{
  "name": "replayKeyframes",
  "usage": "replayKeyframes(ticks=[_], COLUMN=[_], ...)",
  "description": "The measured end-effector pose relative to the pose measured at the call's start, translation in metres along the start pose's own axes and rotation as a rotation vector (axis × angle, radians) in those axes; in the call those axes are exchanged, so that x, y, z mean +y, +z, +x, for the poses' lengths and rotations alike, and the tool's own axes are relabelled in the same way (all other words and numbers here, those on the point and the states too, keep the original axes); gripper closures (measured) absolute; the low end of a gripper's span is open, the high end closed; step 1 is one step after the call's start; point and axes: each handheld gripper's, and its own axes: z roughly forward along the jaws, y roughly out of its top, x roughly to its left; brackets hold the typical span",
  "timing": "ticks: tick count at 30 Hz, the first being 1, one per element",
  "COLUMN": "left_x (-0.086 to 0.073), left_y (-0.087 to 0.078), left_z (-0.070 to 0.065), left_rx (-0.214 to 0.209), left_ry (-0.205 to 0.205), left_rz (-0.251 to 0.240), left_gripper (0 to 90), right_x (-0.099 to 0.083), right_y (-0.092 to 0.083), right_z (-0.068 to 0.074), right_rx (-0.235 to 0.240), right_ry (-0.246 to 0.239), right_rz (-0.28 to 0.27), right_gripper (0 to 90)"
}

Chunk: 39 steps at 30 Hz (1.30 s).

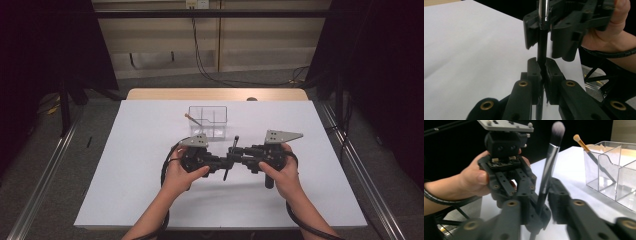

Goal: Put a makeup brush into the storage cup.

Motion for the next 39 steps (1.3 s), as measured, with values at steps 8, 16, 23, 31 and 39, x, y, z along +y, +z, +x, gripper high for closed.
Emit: replayKeyframes(ticks=[8, 16, 23, 31, 39], left_x=[0.0, 0.001, 0.0, -0.001, -0.002], left_y=[-0.007, -0.013, -0.017, -0.02, -0.026], left_z=[0.002, 0.003, 0.005, 0.005, 0.006], left_rx=[0.029, 0.055, 0.069, 0.082, 0.101], left_ry=[-0.002, 0.001, 0.003, 0.007, 0.003], left_rz=[-0.035, -0.056, -0.069, -0.078, -0.094], left_gripper=[84.0, 84.0, 84.0, 84.0, 84.0], right_x=[-0.002, -0.009, -0.013, -0.019, -0.023], right_y=[-0.015, -0.026, -0.034, -0.04, -0.048], right_z=[-0.005, -0.006, -0.006, -0.007, -0.009], right_rx=[-0.062, -0.111, -0.149, -0.182, -0.187], right_ry=[-0.028, -0.065, -0.093, -0.109, -0.113], right_rz=[-0.014, -0.002, 0.013, 0.037, 0.04], right_gripper=[40.9, 24.0, 10.2, 5.7, 3.7])
